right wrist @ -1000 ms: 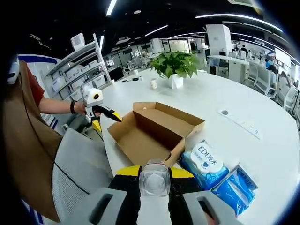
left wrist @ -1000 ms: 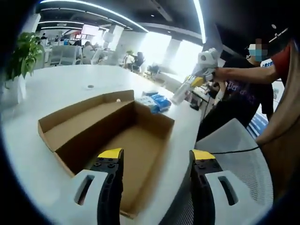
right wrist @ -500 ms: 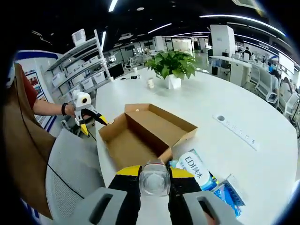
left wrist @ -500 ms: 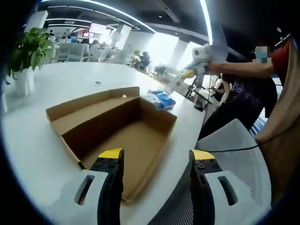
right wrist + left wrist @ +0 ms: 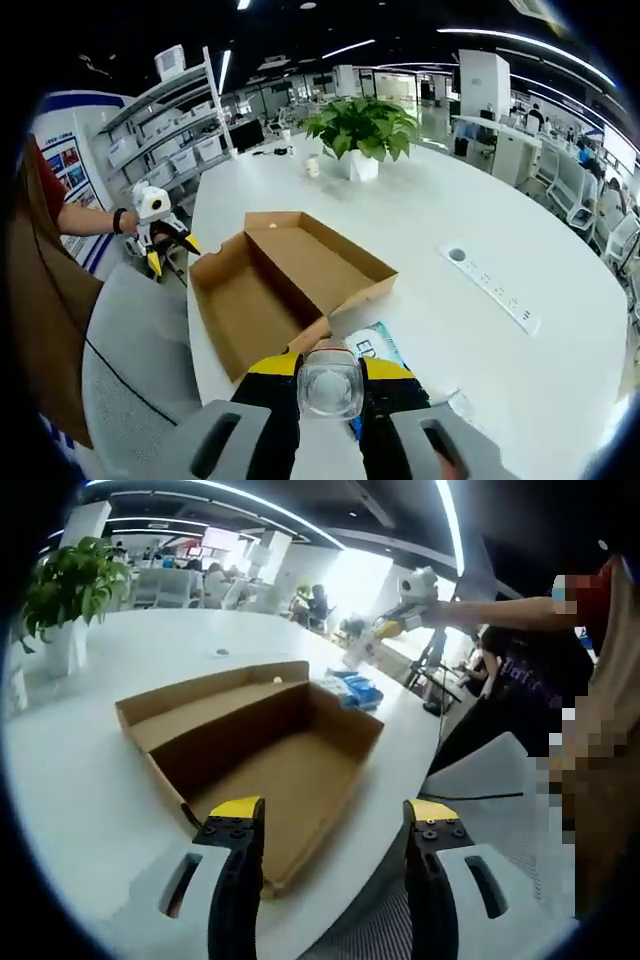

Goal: Operate the shoe box by opening the lid, removing the specified soft item, and placing it in the target area until the item is outside and the box remains undamaged.

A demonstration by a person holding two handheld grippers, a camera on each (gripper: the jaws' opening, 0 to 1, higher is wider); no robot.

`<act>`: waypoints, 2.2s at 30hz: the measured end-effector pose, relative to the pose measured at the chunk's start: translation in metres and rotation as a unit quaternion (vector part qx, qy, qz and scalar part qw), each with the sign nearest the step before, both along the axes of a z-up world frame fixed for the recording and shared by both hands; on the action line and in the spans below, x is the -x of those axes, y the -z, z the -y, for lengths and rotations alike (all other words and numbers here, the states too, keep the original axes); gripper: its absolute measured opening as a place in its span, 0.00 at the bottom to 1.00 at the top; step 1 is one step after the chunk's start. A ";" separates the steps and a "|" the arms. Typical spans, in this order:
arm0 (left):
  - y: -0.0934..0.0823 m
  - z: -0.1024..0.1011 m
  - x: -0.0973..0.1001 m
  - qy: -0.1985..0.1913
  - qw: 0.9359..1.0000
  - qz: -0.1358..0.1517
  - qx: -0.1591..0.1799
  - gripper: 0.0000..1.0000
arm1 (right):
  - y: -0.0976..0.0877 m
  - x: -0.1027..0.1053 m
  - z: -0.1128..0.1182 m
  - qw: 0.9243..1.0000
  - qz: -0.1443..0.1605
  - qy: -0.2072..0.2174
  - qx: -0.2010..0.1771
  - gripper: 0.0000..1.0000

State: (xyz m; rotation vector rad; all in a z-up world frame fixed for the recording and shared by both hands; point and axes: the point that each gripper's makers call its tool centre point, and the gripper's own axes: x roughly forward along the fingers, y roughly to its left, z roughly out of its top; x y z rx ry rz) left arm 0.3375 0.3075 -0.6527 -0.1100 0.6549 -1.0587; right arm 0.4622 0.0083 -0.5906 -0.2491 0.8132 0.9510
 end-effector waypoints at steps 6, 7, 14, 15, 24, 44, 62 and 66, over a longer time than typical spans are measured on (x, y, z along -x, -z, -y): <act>-0.002 0.002 0.000 -0.004 1.000 -0.001 0.000 0.55 | 0.007 -0.014 0.007 1.000 0.003 -0.004 0.014 0.17; -0.002 0.003 0.001 -0.002 1.000 0.001 -0.002 0.55 | 0.010 -0.016 0.009 1.000 0.004 -0.009 0.022 0.17; -0.008 0.002 -0.004 -0.008 1.000 0.006 -0.006 0.55 | 0.022 -0.028 0.019 0.999 0.001 -0.016 0.041 0.17; -0.008 0.001 -0.004 -0.009 1.000 0.007 -0.006 0.55 | 0.023 -0.030 0.020 0.999 0.001 -0.016 0.044 0.17; -0.003 -0.007 -0.003 -0.021 1.000 0.002 -0.015 0.55 | 0.035 -0.051 0.030 0.996 0.004 -0.036 0.077 0.17; -0.008 -0.012 -0.004 -0.054 0.998 -0.001 -0.014 0.55 | 0.072 -0.082 0.048 0.986 -0.007 -0.089 0.142 0.17; -0.004 -0.016 -0.011 -0.067 0.997 -0.010 -0.021 0.54 | 0.104 -0.093 0.064 0.978 -0.021 -0.107 0.176 0.17; -0.004 -0.017 -0.012 -0.069 0.997 -0.011 -0.022 0.54 | 0.110 -0.092 0.066 0.975 -0.023 -0.117 0.190 0.17</act>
